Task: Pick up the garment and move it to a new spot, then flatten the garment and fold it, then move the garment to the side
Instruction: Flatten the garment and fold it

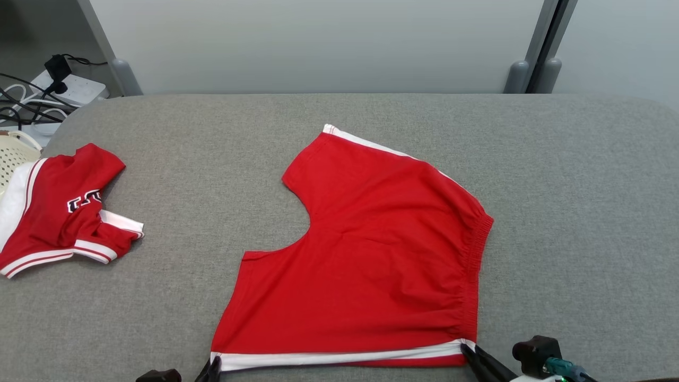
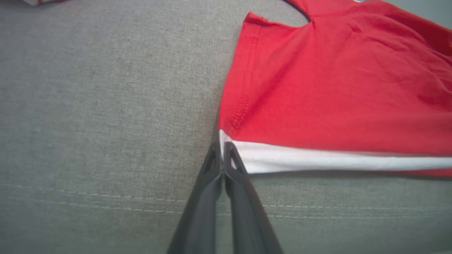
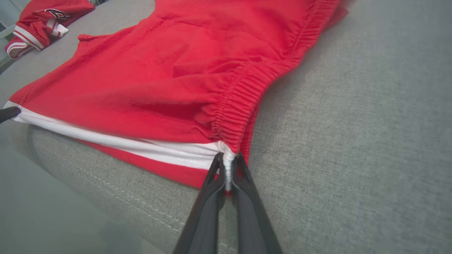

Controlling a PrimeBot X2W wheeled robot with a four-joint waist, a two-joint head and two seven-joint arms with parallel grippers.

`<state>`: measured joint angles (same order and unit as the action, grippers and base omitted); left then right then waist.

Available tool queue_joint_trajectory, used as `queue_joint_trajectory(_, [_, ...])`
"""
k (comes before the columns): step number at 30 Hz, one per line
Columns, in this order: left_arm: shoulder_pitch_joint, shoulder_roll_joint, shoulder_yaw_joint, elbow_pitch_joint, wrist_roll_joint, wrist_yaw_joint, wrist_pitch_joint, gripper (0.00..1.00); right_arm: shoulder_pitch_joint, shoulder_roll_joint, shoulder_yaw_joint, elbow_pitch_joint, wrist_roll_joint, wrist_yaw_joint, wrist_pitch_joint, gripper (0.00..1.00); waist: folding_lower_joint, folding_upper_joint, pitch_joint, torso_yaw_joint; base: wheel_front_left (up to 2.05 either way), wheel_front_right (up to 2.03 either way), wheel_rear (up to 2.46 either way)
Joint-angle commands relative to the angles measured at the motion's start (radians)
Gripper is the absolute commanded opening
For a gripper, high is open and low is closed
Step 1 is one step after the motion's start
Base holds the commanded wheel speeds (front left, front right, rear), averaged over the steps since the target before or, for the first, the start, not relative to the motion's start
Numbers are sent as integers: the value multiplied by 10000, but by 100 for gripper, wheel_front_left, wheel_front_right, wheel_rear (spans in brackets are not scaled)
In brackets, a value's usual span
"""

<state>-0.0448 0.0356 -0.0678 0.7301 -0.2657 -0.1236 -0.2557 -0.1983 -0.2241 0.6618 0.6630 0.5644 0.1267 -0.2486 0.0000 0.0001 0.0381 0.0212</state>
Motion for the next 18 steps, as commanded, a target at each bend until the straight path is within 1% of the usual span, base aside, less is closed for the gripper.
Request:
queue_joint_trajectory(1, [-127, 147, 391, -132, 151, -48, -61, 0, 15, -181, 118, -169, 103, 40, -132, 0, 0, -1, 36, 6, 0, 0, 0])
queue_joint_trajectory(5, [-328, 147, 376, -446, 265, -52, -61, 0, -48, -198, 25, -337, 201, 40, -132, 0, 0, -1, 202, -28, 0, 0, 0])
queue_joint_trajectory(10, [-1119, 147, 404, -1677, 480, -61, -61, 0, -475, -179, -474, -759, 785, 40, -132, 0, 0, -1, 558, -140, 0, 0, 0])
queue_joint_trajectory(12, [-1583, 147, 370, -2084, 569, -65, -61, 0, -700, -163, -521, -870, 1348, 40, -132, 0, 0, -1, 745, -206, 0, 0, 0])
queue_joint_trajectory(15, [-2372, 178, 246, -2413, 761, -67, -61, 0, -1177, -166, -352, -1049, 2698, 40, -47, 0, 0, -1, 1039, -360, 0, 0, 0])
queue_joint_trajectory(17, [-2917, 276, 163, -2342, 811, -68, -61, 0, -1593, -236, -143, -1279, 3687, 40, 266, 0, 0, -1, 1260, -502, 0, 0, 0])
queue_joint_trajectory(18, [-2917, 276, 163, -2342, 811, -68, -61, 0, -1593, -236, -143, -1279, 3687, 40, 266, 0, 0, -1, 1260, -502, 0, 0, 0])
